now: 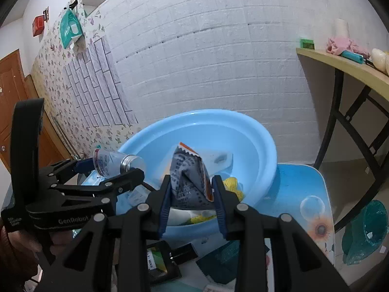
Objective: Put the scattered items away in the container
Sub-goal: 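Carry the bottle and snack packet over the blue basin and release both, then move both grippers back over the table toward the soap box and zip bag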
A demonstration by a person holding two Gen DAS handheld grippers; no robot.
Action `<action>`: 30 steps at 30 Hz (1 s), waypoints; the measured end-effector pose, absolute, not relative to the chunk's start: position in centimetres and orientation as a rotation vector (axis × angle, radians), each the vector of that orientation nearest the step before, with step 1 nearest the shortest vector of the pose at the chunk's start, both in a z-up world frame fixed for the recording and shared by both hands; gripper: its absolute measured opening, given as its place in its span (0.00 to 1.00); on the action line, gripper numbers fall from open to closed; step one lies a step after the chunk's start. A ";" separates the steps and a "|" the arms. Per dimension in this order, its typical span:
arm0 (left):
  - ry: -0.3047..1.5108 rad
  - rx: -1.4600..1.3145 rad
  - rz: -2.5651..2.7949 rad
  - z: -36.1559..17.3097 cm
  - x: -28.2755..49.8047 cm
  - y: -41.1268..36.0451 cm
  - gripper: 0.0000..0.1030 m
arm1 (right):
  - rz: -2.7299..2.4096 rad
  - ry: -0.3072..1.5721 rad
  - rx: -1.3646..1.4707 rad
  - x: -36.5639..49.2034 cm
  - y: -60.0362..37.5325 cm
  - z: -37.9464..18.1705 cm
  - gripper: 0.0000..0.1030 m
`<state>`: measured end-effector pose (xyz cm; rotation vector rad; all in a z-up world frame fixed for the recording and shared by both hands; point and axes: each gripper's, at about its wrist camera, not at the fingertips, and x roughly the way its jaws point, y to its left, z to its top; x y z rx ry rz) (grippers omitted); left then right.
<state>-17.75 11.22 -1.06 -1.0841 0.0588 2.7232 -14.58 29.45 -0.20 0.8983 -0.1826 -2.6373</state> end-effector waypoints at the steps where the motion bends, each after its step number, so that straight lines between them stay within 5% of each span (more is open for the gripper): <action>1: 0.062 -1.088 2.717 -1.2 -17.9 11.3 0.85 | -2.635 -0.185 0.904 -14.7 29.4 -0.4 0.31; 11: 0.076 -1.090 2.682 -1.4 -17.9 11.5 0.85 | -2.631 -0.230 0.957 -15.5 29.7 -1.6 0.34; 17: 0.055 -1.090 2.670 -0.9 -17.5 11.5 0.85 | -2.652 -0.243 0.926 -15.0 29.8 -0.8 0.49; 30: 0.042 -1.026 2.654 0.8 -15.1 10.7 0.95 | -2.665 -0.234 0.924 -13.1 29.9 0.2 0.49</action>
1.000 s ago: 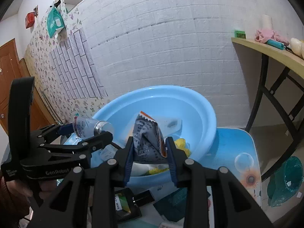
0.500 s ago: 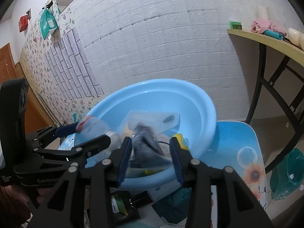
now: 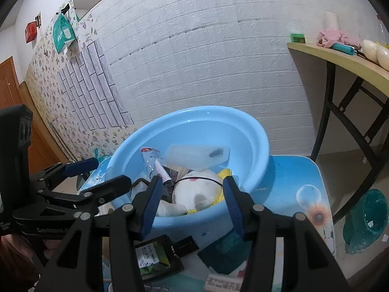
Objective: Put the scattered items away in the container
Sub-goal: 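Move both grippers back over the table toward the soap box and zip bag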
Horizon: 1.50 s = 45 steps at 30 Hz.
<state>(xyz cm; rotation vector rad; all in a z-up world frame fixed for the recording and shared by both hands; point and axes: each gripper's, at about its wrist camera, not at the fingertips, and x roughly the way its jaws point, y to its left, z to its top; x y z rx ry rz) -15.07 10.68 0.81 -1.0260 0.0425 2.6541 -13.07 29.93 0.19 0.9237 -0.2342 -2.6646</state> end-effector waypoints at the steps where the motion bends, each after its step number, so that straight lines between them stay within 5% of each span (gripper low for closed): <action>1: 0.045 -1.017 2.653 1.0 -14.8 10.6 0.96 | -2.665 -0.233 0.924 -12.8 29.9 0.3 0.49; 40: -0.016 -1.146 2.735 -4.0 -7.4 0.6 0.98 | -2.738 -0.203 1.206 -4.5 31.3 -3.8 0.50; 41: -0.010 -1.145 2.739 -4.0 -7.6 0.5 0.98 | -2.741 -0.214 1.208 -4.6 31.4 -3.8 0.53; 43: -0.001 -1.143 2.740 -4.1 -8.2 0.4 0.98 | -2.749 -0.220 1.214 -4.8 31.5 -3.9 0.78; 45: 0.017 -1.147 2.736 -4.2 -8.8 0.2 0.98 | -2.758 -0.213 1.210 -4.9 31.5 -3.9 0.82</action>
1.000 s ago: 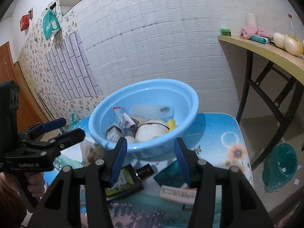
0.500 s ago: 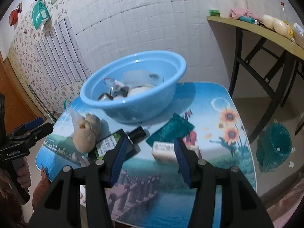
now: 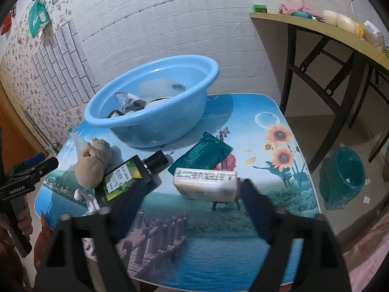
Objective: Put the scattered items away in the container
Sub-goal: 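Move both grippers back over the table toward the soap box and zip bag, then grasp the white soap bar box with the right gripper while the left grasps the clear zip bag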
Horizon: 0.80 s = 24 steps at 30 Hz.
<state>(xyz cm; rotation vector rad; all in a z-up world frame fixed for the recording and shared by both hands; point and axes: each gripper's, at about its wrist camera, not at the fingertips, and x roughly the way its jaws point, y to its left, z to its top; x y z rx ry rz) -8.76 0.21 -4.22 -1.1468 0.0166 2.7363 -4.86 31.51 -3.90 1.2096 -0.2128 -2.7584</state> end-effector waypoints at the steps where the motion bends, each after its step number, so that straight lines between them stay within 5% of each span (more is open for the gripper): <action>1: 0.035 -1.152 2.738 -4.4 -9.1 0.1 0.98 | -2.760 -0.208 1.210 -4.9 31.5 -4.0 0.82; 24: 0.186 -1.219 2.650 -8.2 -15.2 1.1 0.98 | -2.757 -0.200 1.362 -8.0 31.3 -6.8 0.83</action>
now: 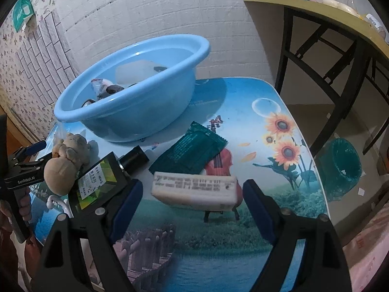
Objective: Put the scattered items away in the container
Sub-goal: 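Grasp the white soap bar box with the right gripper while the left grasps the clear zip bag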
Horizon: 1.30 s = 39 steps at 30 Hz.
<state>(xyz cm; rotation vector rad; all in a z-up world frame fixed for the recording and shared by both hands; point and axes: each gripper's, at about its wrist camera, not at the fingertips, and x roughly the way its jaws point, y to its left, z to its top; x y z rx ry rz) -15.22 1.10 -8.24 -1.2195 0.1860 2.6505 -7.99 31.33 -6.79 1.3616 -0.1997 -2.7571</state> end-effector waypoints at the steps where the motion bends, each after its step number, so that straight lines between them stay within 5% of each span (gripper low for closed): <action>1: 0.182 -1.220 2.644 -8.2 -15.4 1.1 0.98 | -2.757 -0.201 1.364 -8.1 31.3 -6.8 0.83; 7: 0.093 -1.246 2.587 -8.6 -16.7 0.7 0.94 | -2.744 -0.197 1.372 -8.5 31.1 -7.2 0.83; 11: 0.037 -1.248 2.516 -8.7 -16.9 0.8 0.44 | -2.753 -0.192 1.354 -8.3 31.2 -7.1 0.83; 18: 0.055 -1.226 2.438 -8.7 -15.8 2.0 0.21 | -2.755 -0.205 1.336 -8.1 31.3 -7.0 0.83; 21: 0.072 -1.249 2.454 -8.8 -15.7 2.1 0.24 | -2.750 -0.215 1.337 -8.1 31.4 -7.0 0.83; 23: 0.074 -1.292 2.477 -9.0 -16.0 1.8 0.50 | -2.751 -0.221 1.335 -8.0 31.4 -6.9 0.83; 25: 0.027 -1.309 2.505 -8.9 -16.3 1.2 0.67 | -2.752 -0.231 1.332 -8.0 31.5 -6.9 0.83; 29: -0.034 -1.257 2.535 -8.1 -16.5 0.4 0.82 | -2.755 -0.234 1.320 -7.9 31.6 -6.7 0.83; 39: 0.188 -1.139 2.522 -7.6 -18.8 2.3 0.97 | -2.740 -0.228 1.344 -8.5 31.3 -7.3 0.83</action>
